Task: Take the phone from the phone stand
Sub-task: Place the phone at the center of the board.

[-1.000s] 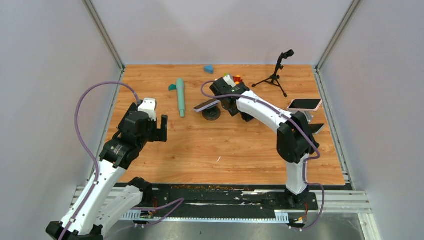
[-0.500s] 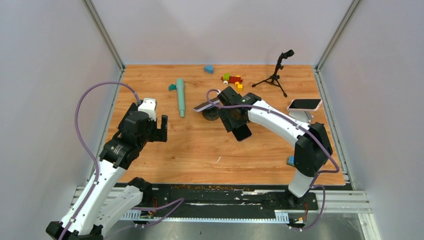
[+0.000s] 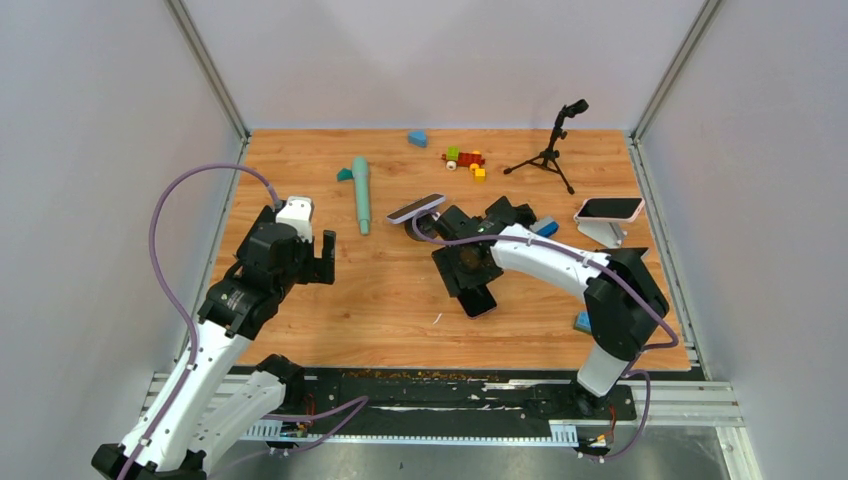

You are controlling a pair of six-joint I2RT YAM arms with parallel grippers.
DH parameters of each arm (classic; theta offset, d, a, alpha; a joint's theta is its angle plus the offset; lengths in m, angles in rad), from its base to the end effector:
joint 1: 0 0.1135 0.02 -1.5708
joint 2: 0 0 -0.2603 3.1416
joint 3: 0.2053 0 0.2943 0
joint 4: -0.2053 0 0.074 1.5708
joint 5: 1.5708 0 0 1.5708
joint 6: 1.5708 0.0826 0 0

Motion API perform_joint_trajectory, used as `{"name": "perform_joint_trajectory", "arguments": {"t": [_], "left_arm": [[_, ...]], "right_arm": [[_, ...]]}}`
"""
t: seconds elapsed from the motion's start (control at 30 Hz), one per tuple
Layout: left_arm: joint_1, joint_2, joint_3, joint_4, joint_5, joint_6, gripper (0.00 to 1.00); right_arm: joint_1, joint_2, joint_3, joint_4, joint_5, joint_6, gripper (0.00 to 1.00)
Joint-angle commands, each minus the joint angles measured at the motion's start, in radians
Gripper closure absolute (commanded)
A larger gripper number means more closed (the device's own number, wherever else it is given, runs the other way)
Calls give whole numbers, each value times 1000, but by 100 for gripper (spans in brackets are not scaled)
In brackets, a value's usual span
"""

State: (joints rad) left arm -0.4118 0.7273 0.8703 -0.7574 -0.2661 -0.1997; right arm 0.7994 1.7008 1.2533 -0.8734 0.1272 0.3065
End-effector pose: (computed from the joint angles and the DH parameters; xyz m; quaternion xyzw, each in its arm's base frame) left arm 0.2174 -0.0713 0.2984 0.0325 0.8815 -0.0250 0.4704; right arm 0.2710 0.2637 0.1499 -0.2339 0.9622 0.0117 0.1390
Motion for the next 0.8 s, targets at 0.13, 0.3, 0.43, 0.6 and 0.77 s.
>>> {"name": "perform_joint_trajectory", "arguments": {"t": [0.13, 0.3, 0.43, 0.6, 0.77], "left_arm": [[2, -13, -8, 43, 23, -5, 0], [2, -11, -8, 44, 26, -4, 0], [2, -2, -8, 44, 30, -3, 0], [2, -3, -8, 43, 26, -5, 0], [2, 2, -8, 44, 32, -3, 0]], "right_arm": [[40, 13, -113, 156, 73, 109, 43], [41, 40, -183, 239, 55, 130, 43], [46, 55, -210, 270, 44, 148, 43], [54, 66, -253, 286, 57, 163, 33], [60, 59, -278, 286, 71, 173, 17]]}}
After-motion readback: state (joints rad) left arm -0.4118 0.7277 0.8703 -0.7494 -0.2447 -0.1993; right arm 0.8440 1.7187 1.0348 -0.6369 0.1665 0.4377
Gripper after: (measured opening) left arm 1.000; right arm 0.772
